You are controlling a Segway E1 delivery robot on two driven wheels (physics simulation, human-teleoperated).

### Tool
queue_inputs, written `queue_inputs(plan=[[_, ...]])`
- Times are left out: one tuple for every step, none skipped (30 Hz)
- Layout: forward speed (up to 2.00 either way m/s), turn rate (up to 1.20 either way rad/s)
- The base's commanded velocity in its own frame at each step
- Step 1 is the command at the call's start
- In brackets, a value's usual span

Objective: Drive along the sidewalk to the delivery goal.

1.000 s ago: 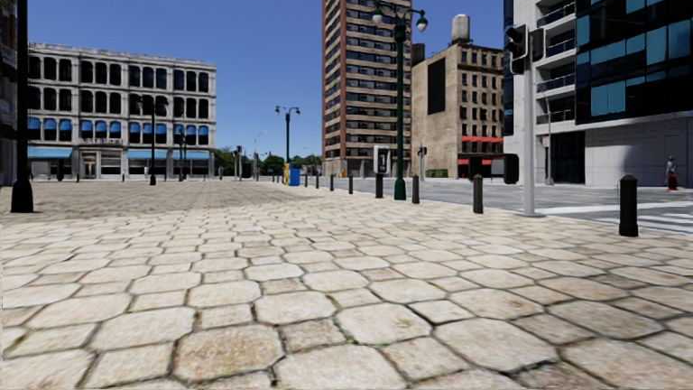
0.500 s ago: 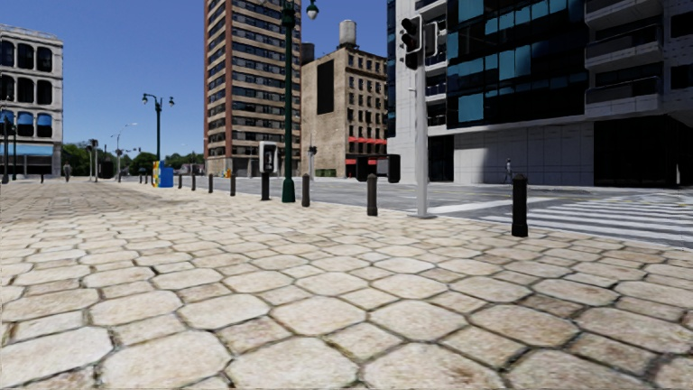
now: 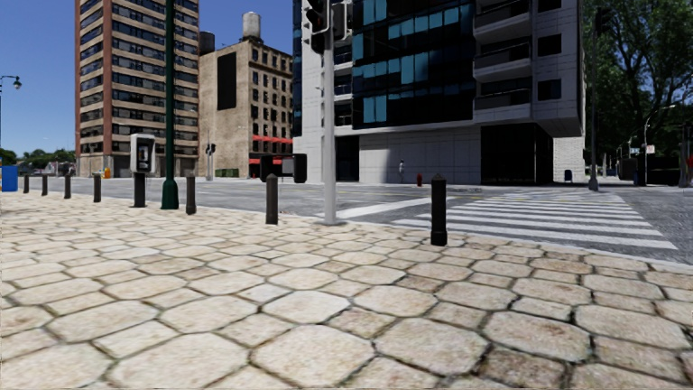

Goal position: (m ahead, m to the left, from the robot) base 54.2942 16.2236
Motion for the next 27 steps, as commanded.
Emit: queue_inputs(plan=[[1.89,-0.60],[1.89,-0.60],[1.89,-0.60],[1.89,-0.60],[1.89,-0.60],[1.89,-0.60],[1.89,-0.60],[1.89,-0.60],[1.89,-0.60],[1.89,-0.60],[1.89,-0.60],[1.89,-0.60],[1.89,-0.60],[1.89,-0.60],[1.89,-0.60],[1.89,-0.60],[1.89,-0.60],[1.89,-0.60],[1.89,-0.60],[1.89,-0.61],[1.89,-0.64],[1.89,-0.64],[1.89,-0.69],[1.89,-0.71],[1.89,-0.72],[1.89,-0.72],[1.89,-0.72]])
